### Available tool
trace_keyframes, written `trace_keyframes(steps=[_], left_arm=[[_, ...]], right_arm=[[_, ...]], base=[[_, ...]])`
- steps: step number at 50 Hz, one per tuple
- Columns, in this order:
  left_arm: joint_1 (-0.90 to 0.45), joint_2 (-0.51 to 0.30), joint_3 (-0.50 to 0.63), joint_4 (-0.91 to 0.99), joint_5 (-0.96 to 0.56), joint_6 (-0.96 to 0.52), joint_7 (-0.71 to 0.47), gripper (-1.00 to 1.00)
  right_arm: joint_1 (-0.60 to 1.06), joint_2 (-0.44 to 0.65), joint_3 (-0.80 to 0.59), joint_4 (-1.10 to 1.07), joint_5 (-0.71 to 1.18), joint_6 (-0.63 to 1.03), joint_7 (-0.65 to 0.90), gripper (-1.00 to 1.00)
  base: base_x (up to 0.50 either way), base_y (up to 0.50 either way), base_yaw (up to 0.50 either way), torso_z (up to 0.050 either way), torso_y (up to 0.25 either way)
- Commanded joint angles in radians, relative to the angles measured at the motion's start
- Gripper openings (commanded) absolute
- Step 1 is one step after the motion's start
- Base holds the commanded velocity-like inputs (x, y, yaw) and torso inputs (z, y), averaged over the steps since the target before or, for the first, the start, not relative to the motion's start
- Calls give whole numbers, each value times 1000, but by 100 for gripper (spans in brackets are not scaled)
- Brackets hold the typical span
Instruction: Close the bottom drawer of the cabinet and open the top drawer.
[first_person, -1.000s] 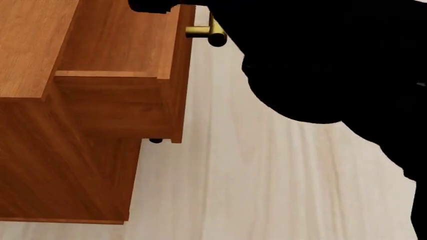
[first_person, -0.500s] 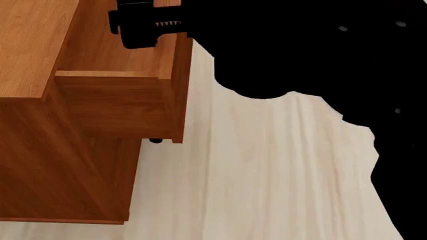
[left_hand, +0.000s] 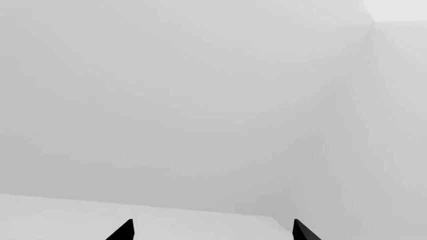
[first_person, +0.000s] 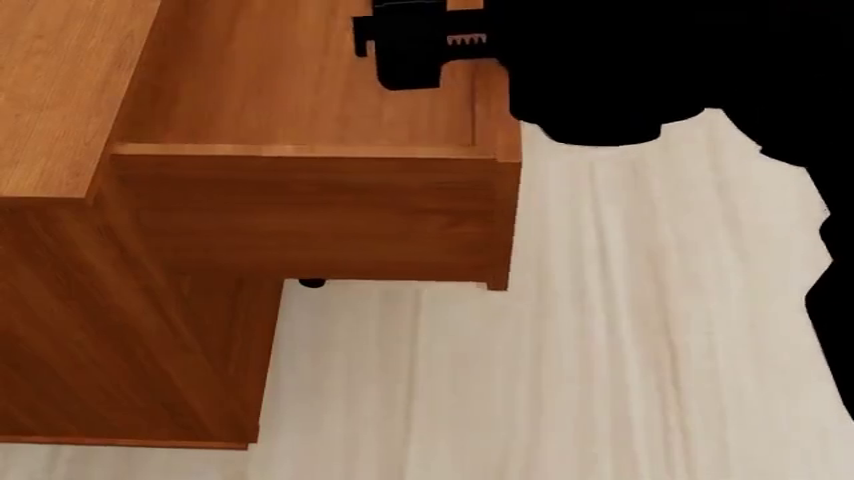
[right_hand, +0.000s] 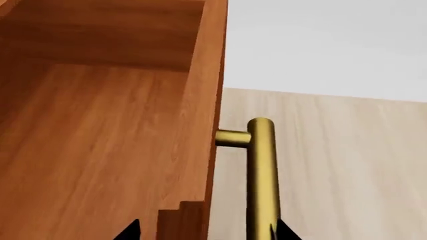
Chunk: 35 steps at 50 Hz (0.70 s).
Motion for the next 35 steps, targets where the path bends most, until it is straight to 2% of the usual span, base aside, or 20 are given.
trace_keyframes(steps=[1,25,35], left_arm=[[0,-3,3,2,0,-4,-5,100],[4,-8,14,-1,4,1,-7,100],[3,-12,20,-4,7,3,-6,100]], right_arm=[[-18,72,-90,68,-10,65,92,100],[25,291,-80,-16,100,147,329,100],[59,315,-1,-101,251,113,362,100]], base=[[0,0,0,0,0],[0,-1,-3,0,-2],[0,-2,-7,0,2]])
